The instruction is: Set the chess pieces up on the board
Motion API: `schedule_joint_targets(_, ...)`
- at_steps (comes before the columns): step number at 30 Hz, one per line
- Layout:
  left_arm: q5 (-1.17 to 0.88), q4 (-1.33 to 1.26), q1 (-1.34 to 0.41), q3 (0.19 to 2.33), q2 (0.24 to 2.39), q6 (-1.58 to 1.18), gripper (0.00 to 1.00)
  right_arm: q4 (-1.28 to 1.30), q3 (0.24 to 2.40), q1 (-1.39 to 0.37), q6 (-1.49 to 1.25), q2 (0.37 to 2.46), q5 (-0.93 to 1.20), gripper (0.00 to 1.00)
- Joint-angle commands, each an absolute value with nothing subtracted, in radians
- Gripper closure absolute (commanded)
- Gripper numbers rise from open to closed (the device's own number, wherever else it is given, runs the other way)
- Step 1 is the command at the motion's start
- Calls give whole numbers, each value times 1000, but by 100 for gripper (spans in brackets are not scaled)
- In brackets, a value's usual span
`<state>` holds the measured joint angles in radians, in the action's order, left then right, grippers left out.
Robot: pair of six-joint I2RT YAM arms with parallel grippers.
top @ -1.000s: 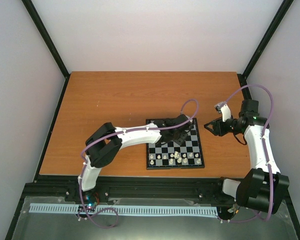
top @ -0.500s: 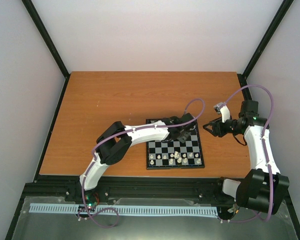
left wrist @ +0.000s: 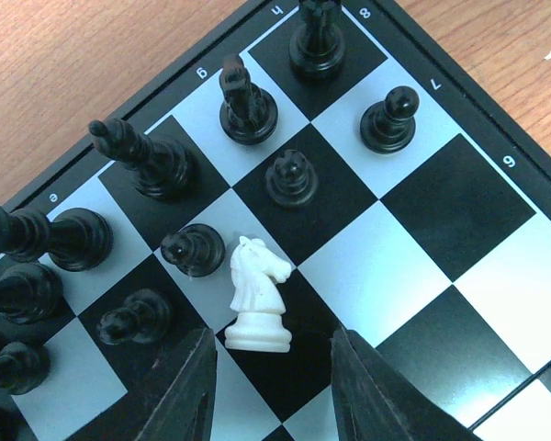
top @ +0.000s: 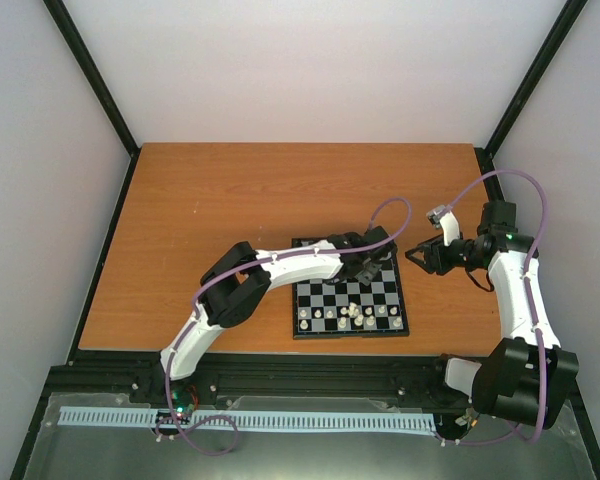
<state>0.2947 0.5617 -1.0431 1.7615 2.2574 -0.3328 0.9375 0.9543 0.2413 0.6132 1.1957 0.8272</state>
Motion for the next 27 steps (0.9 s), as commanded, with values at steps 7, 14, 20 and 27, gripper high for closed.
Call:
schedule_joint_targets(7, 283, 589, -1018, 1838, 2295, -358, 61, 950, 956, 245, 637, 1205, 860, 54)
schedule_joint_targets(14, 253, 588, -1007, 1866, 2324, -359, 62, 953, 959, 246, 640, 1213, 864, 54)
schedule_joint_targets(20, 235, 591, -1002, 1865, 2333, -356, 69, 956, 961, 246, 642, 1217, 864, 55)
schedule_joint_targets(27, 196, 599, -1003, 1813, 2297, -353, 76, 955, 960, 245, 640, 1218, 864, 55)
